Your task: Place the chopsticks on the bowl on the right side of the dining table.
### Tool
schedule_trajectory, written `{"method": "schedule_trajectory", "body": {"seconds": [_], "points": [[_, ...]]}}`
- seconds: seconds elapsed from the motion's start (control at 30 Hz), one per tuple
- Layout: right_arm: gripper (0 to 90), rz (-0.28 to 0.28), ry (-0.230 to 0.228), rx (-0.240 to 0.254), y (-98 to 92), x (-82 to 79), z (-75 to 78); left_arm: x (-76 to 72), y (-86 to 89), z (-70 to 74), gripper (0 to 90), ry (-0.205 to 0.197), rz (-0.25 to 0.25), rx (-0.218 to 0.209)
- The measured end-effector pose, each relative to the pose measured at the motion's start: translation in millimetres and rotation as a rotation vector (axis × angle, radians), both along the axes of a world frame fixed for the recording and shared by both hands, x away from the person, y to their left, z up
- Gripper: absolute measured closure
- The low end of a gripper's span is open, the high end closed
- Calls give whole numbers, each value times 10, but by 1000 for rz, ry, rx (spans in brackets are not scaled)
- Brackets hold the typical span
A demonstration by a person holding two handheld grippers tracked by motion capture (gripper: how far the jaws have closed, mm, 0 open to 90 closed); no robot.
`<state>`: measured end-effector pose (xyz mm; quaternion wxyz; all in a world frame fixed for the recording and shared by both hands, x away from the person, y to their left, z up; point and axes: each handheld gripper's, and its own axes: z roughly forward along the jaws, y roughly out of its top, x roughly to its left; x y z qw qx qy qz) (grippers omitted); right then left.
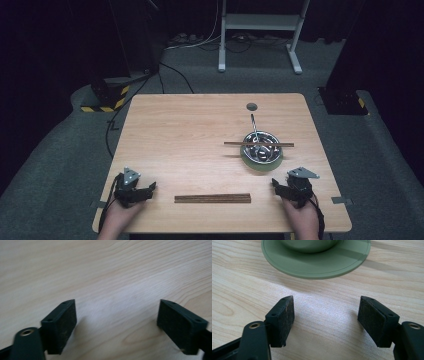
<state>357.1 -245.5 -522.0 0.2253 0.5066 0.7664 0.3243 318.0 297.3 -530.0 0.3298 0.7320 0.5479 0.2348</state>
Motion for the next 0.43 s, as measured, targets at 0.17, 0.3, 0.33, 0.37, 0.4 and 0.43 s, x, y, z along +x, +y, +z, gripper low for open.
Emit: {"method": "schedule_trajectory", "body": {"seconds": [0.17, 0.3, 0.33, 0.37, 0.4, 0.43], "points": [[293, -3, -1, 0, 4, 3, -2, 2, -12, 2, 142, 2, -8, 11], [293, -2, -1, 0, 4, 3, -2, 2, -10, 2, 143, 2, -11, 9], [293, -2, -1, 0, 4, 3, -2, 2, -10, 2, 145, 2, -11, 9], [294, -2, 0, 0, 4, 3, -2, -1, -10, 2, 145, 2, -12, 7], [294, -6, -9, 2, 11, 4, -9, -5, -11, 3, 148, 1, -10, 10], [294, -6, -9, 2, 11, 4, -9, -5, -11, 3, 149, 1, -10, 10]]}}
